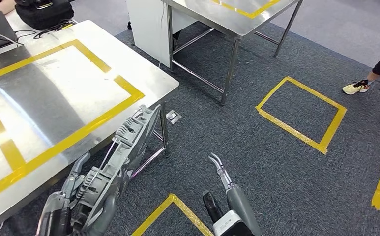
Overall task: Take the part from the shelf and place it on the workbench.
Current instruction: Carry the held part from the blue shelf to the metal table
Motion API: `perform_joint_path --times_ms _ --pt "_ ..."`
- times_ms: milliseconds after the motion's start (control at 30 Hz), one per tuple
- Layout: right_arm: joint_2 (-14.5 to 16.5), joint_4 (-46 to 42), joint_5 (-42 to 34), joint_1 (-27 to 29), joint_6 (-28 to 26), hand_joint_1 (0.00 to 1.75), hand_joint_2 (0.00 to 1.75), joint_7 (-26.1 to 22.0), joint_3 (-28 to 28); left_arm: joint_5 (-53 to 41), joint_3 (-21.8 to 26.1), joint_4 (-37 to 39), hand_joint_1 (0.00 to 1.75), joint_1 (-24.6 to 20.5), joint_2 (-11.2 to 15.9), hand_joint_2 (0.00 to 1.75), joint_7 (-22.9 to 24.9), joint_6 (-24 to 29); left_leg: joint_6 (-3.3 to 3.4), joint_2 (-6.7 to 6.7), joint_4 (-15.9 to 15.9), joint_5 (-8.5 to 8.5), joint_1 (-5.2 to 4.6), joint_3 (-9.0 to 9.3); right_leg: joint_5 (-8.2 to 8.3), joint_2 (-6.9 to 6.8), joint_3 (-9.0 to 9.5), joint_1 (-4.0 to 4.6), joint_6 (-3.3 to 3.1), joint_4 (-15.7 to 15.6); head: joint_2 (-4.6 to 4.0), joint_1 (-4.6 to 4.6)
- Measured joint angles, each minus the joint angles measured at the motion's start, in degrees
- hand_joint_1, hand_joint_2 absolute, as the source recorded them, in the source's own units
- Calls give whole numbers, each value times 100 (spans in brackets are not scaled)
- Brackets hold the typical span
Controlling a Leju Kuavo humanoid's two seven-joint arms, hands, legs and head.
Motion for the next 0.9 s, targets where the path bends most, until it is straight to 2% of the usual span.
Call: perform_joint_path --times_ms 100,133,200,267,300,333,400,433,467,533,567,600,633,700,733,767,800,833,867,900 --pt "0 0 -5 -2 1 0 0 -10 0 7 0 0 175 -2 0 175 -15 0 -24 -17 -11 8 22 -12 -4 -37 -6 9 -8 -2 0 24" --pt "0 0 -26 -3 6 0 0 -17 1 28 -3 -1 175 -4 1 175 -45 1 -59 -61 -38 30 28 -21 12 -88 21 17 -19 -28 0 49" --pt "20 34 -133 -8 20 0 0 -73 1 100 -40 -10 175 -16 29 175 -159 26 -140 323 558 -321 16 -333 143 -389 99 1 -33 -211 0 -7" --pt "42 87 -226 -8 28 0 0 -130 2 165 -75 -18 175 -24 66 175 -240 51 -206 770 1307 -715 7 -655 253 -717 131 -29 -30 -351 0 -120" --pt "45 105 -237 -6 28 0 0 -139 3 190 -79 -18 175 -23 75 175 -247 51 -228 793 1301 -681 20 -605 247 -804 112 -34 -18 -330 0 -148" --pt "47 120 -249 -8 28 0 0 -150 4 222 -83 -18 175 -23 83 175 -258 49 -245 826 1082 -566 31 -440 236 -882 94 -42 3 -300 0 -172" --pt "54 149 -292 -17 22 0 0 -176 4 288 -96 -17 175 -24 96 175 -285 47 -253 1001 353 -342 36 52 187 -1009 52 -45 80 -199 0 -215" --pt "58 160 -333 -20 10 0 0 -196 4 307 -102 -19 175 -23 100 175 -296 48 -225 1064 97 -291 28 226 159 -1052 15 -40 124 -142 0 -227" --pt "64 170 -380 -19 -8 0 0 -223 4 316 -108 -20 175 -20 103 175 -304 49 -185 1101 -33 -284 15 315 140 -1089 8 -32 165 -96 0 -226" --pt "73 197 -477 -14 -53 0 0 -284 6 315 -114 -22 175 -13 107 175 -314 52 -83 1014 -38 -266 -5 300 145 -1165 13 -36 231 -70 0 -207" --pt "75 212 -507 -14 -69 0 0 -305 6 314 -115 -22 175 -8 110 175 -316 53 -42 963 -43 -246 -1 286 139 -1173 22 -48 265 -63 0 -197" --pt "76 228 -526 -16 -80 0 0 -319 6 313 -115 -23 175 -8 112 175 -319 54 -4 914 -53 -223 5 275 85 -1105 -13 -63 301 -9 0 -187" --pt "76 239 -534 -17 -85 0 0 -326 6 312 -116 -23 175 -8 115 175 -320 55 31 864 -66 -199 17 264 -43 -979 -90 -78 332 160 0 -167" --pt "76 261 -542 -7 -90 0 0 -335 7 311 -116 -24 175 -11 118 175 -320 55 80 757 -72 -160 16 226 -418 -682 -375 -100 374 820 0 -106" --pt "76 276 -549 3 -93 0 0 -340 7 310 -116 -24 175 -12 119 175 -320 55 97 691 -70 -142 7 202 -569 -608 -535 -105 378 1199 0 -80" --pt "75 293 -556 12 -98 0 0 -344 7 310 -116 -24 175 -12 121 175 -319 54 106 622 -68 -124 -6 181 -627 -577 -645 -106 372 1451 0 -63" --pt "75 308 -563 18 -105 0 0 -350 7 309 -116 -24 175 -12 123 175 -314 52 110 549 -67 -108 -20 164 -578 -562 -666 -104 354 1502 0 -49" --pt "74 319 -566 22 -111 0 0 -356 7 307 -116 -24 175 -11 125 175 -310 48 110 474 -67 -91 -36 153 -437 -537 -590 -99 319 1340 0 -35" --pt "74 324 -564 22 -116 0 0 -360 7 305 -118 -25 175 -11 126 175 -305 43 108 402 -69 -74 -48 145 -239 -465 -426 -87 263 994 0 -22" --pt "74 322 -560 21 -120 0 0 -365 7 303 -118 -26 175 -12 127 175 -303 37 101 337 -73 -54 -53 136 -85 -326 -242 -80 186 600 0 -20"
